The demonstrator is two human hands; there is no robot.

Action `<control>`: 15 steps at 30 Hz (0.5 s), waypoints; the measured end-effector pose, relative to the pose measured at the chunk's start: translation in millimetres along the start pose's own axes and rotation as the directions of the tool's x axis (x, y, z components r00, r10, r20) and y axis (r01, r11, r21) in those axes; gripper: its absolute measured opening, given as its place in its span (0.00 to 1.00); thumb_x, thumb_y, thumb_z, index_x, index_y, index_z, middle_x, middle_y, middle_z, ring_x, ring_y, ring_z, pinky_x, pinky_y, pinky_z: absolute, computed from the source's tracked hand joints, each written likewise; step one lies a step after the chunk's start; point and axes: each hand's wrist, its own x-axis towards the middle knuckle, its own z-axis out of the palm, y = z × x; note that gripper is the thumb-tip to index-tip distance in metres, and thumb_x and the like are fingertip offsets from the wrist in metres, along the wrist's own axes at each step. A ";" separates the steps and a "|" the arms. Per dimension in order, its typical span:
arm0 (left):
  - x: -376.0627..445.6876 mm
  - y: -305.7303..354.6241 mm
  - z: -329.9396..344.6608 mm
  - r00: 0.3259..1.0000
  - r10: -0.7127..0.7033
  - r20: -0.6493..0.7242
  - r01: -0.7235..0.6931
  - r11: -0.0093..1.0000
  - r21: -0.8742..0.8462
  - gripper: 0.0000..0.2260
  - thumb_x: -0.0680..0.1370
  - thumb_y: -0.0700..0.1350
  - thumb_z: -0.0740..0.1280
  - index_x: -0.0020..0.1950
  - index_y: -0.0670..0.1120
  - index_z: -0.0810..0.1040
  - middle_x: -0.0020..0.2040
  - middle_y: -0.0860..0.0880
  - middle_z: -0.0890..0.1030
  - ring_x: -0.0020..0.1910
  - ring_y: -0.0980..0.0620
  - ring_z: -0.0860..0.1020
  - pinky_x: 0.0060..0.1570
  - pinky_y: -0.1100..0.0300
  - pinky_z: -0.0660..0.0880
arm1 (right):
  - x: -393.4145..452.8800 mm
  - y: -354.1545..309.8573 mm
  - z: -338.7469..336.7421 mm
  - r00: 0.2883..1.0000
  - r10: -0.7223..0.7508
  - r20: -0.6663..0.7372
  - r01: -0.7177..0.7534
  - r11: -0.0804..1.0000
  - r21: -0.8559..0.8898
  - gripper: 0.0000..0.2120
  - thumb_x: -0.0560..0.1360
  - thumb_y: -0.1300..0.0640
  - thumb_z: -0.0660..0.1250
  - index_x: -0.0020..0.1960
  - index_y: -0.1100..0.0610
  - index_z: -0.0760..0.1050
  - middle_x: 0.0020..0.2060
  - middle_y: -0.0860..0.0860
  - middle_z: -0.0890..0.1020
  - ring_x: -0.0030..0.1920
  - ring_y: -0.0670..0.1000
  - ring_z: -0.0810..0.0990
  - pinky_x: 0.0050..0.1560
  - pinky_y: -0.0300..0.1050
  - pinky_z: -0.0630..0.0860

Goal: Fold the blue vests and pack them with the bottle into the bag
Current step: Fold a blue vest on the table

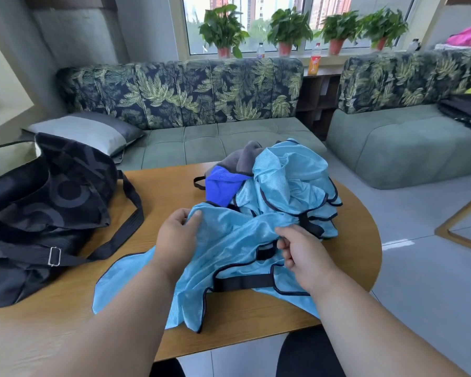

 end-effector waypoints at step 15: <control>-51.0 71.2 -145.4 0.966 0.137 -0.218 -0.188 0.953 -0.237 0.08 0.86 0.51 0.64 0.56 0.49 0.80 0.47 0.46 0.86 0.41 0.50 0.82 0.42 0.53 0.80 | -69.8 -99.5 127.9 0.901 -0.277 0.334 0.225 0.957 0.185 0.17 0.64 0.55 0.70 0.50 0.63 0.79 0.45 0.60 0.79 0.43 0.57 0.77 0.42 0.48 0.74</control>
